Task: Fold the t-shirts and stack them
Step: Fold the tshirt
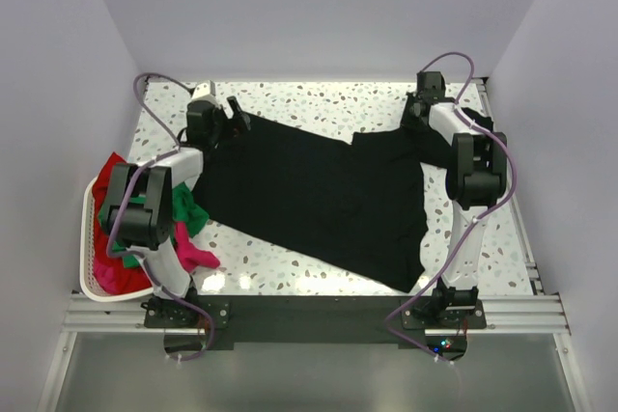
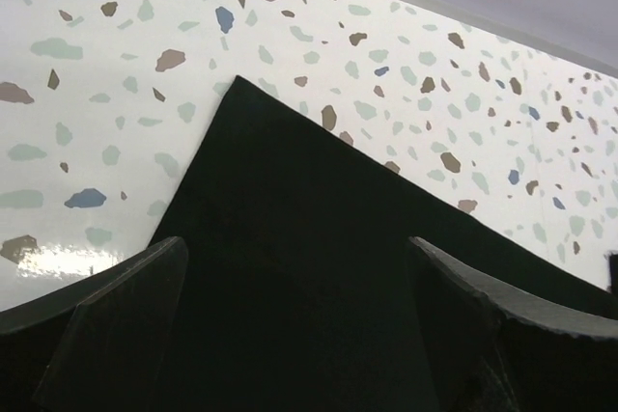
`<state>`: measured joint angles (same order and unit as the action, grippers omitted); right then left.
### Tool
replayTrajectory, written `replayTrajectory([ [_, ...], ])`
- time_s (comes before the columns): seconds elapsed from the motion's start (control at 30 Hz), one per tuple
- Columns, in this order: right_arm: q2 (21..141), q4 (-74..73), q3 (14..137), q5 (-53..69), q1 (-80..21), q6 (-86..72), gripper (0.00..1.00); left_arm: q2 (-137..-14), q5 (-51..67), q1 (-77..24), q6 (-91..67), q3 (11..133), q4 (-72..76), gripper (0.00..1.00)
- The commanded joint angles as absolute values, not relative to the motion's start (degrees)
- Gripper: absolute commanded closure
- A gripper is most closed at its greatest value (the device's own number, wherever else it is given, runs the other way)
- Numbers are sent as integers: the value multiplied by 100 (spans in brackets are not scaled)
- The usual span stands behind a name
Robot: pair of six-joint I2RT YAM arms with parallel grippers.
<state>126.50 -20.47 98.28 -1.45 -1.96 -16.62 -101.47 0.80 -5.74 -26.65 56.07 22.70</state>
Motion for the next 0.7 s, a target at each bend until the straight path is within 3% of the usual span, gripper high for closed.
replayTrajectory([
  [0.0,12279,-1793,9678,-18,-211,-1608,100,-10518,-289,-519,-2199,6318,1663,0],
  [0.2,11883,-1652,9396,-9,-202,-1635,100,-11555,-852,-483,-1706,7882,476,9],
  [0.33,11769,-1608,9334,-9,-202,-1644,100,-11987,-1081,-475,-1530,8602,282,26],
  [0.43,11733,-1565,9308,113,-202,-1661,100,-12383,-1055,-466,-1284,9225,-208,33],
  [0.67,11795,-1512,9290,255,-211,-1696,100,-13130,-906,-466,-1002,10203,-632,43],
])
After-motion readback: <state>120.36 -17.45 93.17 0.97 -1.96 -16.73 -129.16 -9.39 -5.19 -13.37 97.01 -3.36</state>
